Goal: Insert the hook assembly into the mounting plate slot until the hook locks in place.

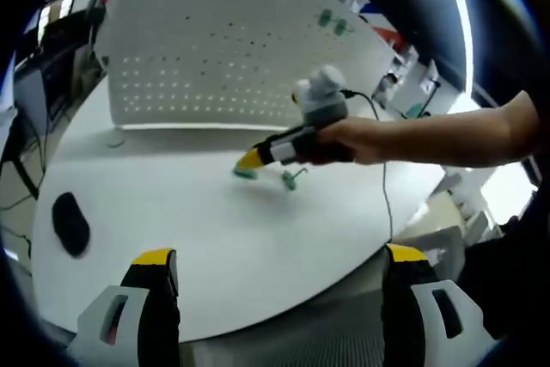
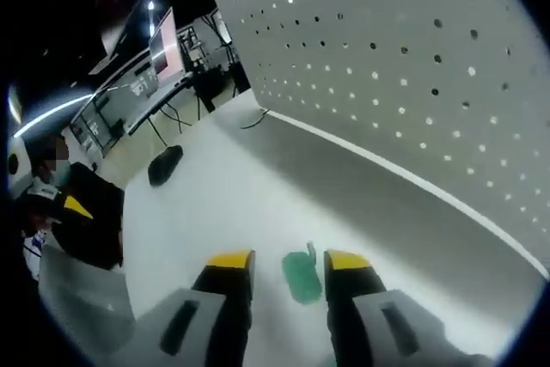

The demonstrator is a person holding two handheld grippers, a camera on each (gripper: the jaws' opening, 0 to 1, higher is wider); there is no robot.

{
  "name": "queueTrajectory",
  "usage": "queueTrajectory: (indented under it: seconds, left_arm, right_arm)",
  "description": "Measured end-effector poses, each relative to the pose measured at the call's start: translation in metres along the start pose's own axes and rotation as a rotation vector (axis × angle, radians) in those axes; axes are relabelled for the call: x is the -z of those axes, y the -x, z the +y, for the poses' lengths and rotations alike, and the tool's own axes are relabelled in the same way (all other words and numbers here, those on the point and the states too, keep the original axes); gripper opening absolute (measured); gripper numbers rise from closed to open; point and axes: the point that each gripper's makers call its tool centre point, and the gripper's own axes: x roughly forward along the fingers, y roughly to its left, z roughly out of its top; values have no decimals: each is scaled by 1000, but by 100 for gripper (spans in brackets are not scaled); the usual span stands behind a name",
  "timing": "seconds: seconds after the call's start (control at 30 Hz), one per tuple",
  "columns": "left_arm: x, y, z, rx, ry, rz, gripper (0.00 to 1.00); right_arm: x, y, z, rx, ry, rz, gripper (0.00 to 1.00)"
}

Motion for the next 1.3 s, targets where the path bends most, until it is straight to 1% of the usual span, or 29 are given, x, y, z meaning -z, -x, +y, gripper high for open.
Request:
queueTrajectory:
  seconds: [0.1, 0.17, 0.23, 0.3, 0.4, 0.53, 0.6, 0.7, 0.8, 0.87, 0.93, 1.07, 1.17, 1.2, 1.23, 1.27, 1.3]
  left_arm:
    - [0, 1, -1, 2, -12, 6, 100]
    - [0, 2, 0, -5, -22, 5, 100]
    - [-3, 4, 1, -11, -28, -8, 100]
    - [-4, 4, 1, -9, -22, -11, 100]
    - [-6, 5, 2, -13, -25, -14, 100]
    - [-8, 6, 1, -13, -26, -24, 100]
    - [-8, 7, 0, -15, -31, -24, 100]
    - [-12, 9, -3, -16, -39, -36, 100]
    - [-18, 12, -5, -17, -43, -52, 100]
    - [-21, 12, -6, -19, -48, -59, 100]
    - [-24, 14, -8, -18, -56, -61, 100]
    - [-39, 19, -10, -25, -67, -100, 100]
    - [-50, 18, -10, -33, -72, -119, 99]
    - [-54, 18, -9, -45, -64, -133, 99]
    - [-60, 18, -7, -57, -52, -152, 98]
    - [-63, 18, -8, -56, -44, -161, 96]
    - [-68, 16, -10, -52, -29, -182, 94]
  right_arm:
    - [-2, -2, -4, 9, 1, 1, 25]
    - [-2, -3, -4, 0, -9, 2, 22]
    - [-1, -4, -4, -8, -22, 12, 18]
    - [2, -4, -7, -1, -59, 19, 12]
    - [4, -2, -9, 14, -51, 21, 1]
    - [2, 2, -10, 33, -23, 13, 1]
    - [0, 5, -11, 37, -34, 1, 1]
    - [-3, 10, -11, 42, -72, -25, 0]
    - [-5, 16, -11, 53, -66, -44, 0]
    - [-9, 22, -9, 56, -64, -65, 0]
    - [-17, 31, -8, 67, -60, -102, 0]
    - [-32, 48, -5, 72, -61, -163, 0]
    - [-42, 65, -2, 78, -83, -217, 0]
    - [-44, 70, -1, 80, -89, -233, 0]
    - [-49, 79, 2, 77, -121, -264, 0]
    - [-51, 86, 5, 76, -132, -280, 0]
    - [-54, 96, 10, 72, -119, -307, 0]
